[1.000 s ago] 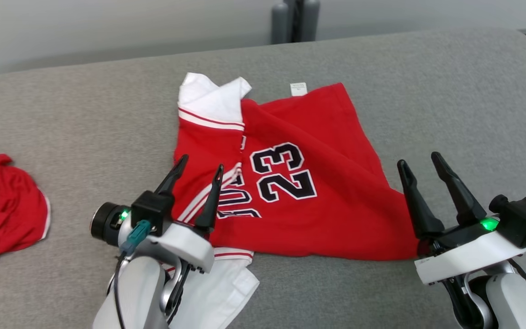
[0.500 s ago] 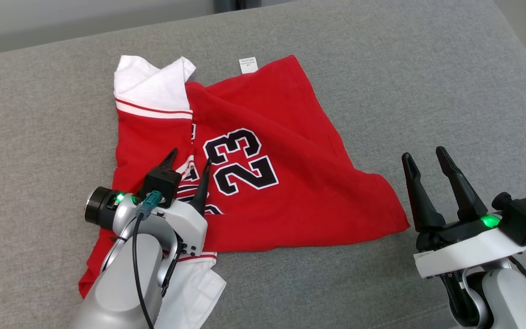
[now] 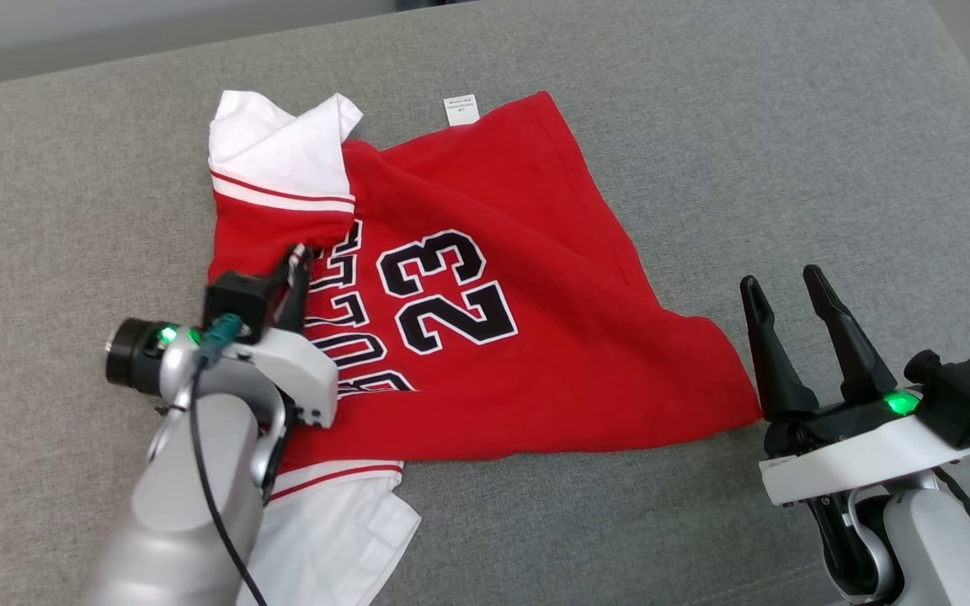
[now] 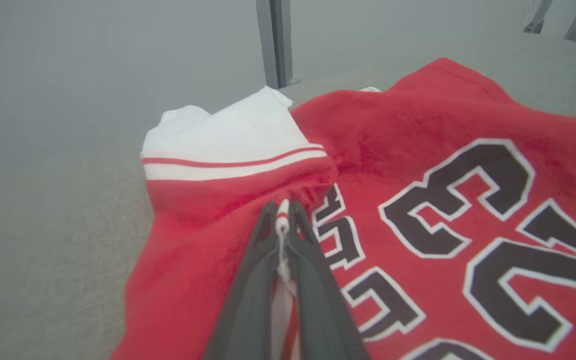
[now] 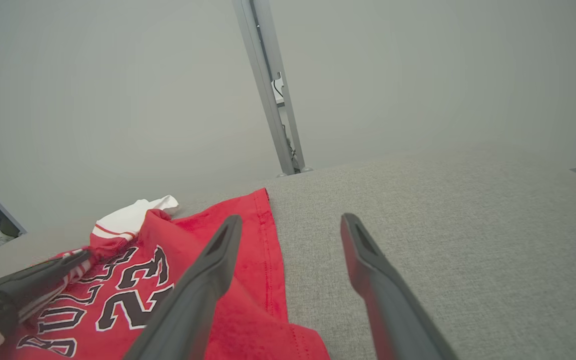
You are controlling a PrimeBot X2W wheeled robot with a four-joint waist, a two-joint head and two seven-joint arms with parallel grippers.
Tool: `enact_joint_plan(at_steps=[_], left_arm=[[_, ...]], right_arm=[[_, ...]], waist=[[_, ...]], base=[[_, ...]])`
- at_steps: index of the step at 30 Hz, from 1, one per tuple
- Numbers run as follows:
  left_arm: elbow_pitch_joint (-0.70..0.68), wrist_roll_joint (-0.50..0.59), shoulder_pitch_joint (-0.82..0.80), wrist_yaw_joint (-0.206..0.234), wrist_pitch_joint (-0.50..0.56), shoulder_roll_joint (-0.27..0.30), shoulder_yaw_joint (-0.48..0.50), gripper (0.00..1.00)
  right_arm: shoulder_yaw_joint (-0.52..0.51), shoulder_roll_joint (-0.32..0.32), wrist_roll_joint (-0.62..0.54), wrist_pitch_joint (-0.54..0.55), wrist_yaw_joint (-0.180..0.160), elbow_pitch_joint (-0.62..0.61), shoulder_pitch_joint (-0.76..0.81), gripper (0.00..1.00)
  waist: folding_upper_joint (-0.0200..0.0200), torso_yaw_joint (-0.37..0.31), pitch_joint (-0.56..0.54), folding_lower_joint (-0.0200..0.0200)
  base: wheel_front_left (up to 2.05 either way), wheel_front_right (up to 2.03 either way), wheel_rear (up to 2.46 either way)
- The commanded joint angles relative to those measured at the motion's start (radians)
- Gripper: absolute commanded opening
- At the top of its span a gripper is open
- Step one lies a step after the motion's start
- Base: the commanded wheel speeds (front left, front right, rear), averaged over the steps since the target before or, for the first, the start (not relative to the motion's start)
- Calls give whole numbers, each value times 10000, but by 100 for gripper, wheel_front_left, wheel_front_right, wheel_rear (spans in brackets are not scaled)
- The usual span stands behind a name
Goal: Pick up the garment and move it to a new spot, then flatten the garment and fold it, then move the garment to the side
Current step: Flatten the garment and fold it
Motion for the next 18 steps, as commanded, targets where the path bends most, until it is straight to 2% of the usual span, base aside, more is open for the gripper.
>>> enact_joint_plan(at_steps=[1, 4, 9, 15, 18], left_arm=[[-97, -100, -232, -26, -84, 126, 99, 0], [-463, -383, -616, -126, -129, 452, 503, 0], [-630, -303, -1560, -383, -34, 1301, 684, 0], [-131, 2, -3003, -522, 503, 2305, 667, 0], [386, 42, -3579, -599, 705, 2591, 680, 0]], right_arm=[[-32, -20, -31, -100, -3, 32, -67, 100], [-56, 21, -70, -114, -3, 31, -136, 100], [-17, 123, -148, -143, -3, 74, -244, 100], [185, 259, -213, -211, -3, 165, -558, 100], [257, 338, -199, -237, -3, 236, -720, 100]], waist=[[0, 22, 10, 0], [0, 75, 47, 0], [0, 96, 194, 0], [0, -85, 491, 0], [0, -220, 646, 0]], base=[[0, 0, 0], [0, 0, 0], [0, 0, 0], [0, 0, 0], [0, 0, 0]])
